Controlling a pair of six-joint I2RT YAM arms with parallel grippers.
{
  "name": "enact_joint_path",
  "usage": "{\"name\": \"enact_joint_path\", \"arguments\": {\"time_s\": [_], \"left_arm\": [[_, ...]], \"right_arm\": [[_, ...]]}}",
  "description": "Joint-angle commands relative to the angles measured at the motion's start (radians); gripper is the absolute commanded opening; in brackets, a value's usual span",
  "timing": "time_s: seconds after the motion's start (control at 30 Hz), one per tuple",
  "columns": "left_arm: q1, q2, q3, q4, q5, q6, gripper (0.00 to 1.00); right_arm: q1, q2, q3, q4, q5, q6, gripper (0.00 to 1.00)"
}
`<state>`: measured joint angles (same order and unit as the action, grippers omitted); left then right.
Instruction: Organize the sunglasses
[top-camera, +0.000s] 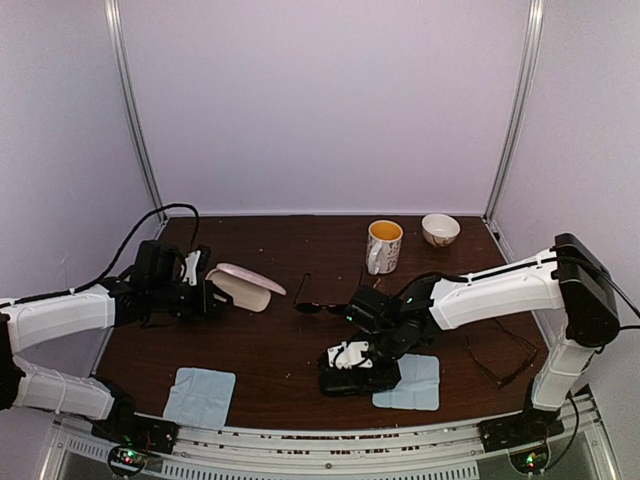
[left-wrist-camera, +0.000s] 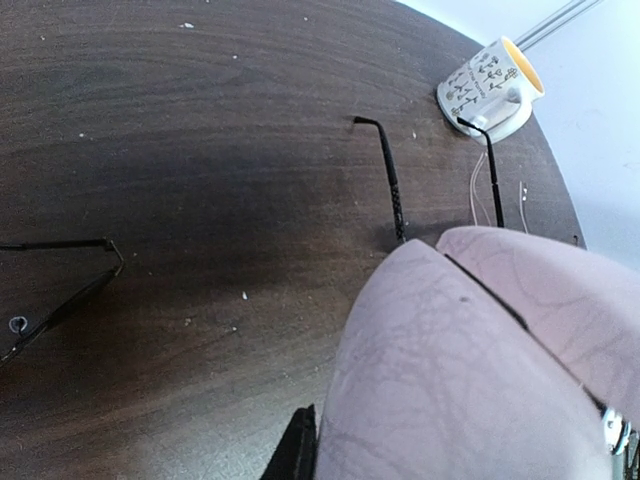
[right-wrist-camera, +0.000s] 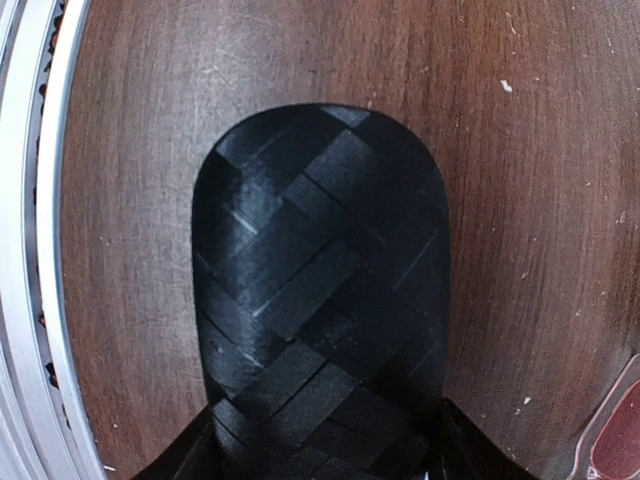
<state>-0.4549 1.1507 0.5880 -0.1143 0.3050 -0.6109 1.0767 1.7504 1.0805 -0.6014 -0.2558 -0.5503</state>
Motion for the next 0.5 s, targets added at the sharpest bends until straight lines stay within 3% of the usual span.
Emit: {"name": "enact_joint_path", "arguments": {"time_s": [0.0, 0.23, 0.47], "left_arm": [[0.008, -0.019, 0.0, 0.035, -0.009, 0.016, 0.0], [0.008, -0.035, -0.002, 0.027, -0.015, 0.016, 0.0], [0.017, -0.085, -0.007, -0.002, -0.052, 0.017, 0.0]], "right_arm": [[0.003, -0.015, 0.049, -0.011, -0.021, 0.022, 0.45], [0.004, -0.064, 0.098, -0.011, -0.057, 0.046, 0.42], [0.003, -0.075, 0.136, 0.136, -0.007, 0.083, 0.42]]}}
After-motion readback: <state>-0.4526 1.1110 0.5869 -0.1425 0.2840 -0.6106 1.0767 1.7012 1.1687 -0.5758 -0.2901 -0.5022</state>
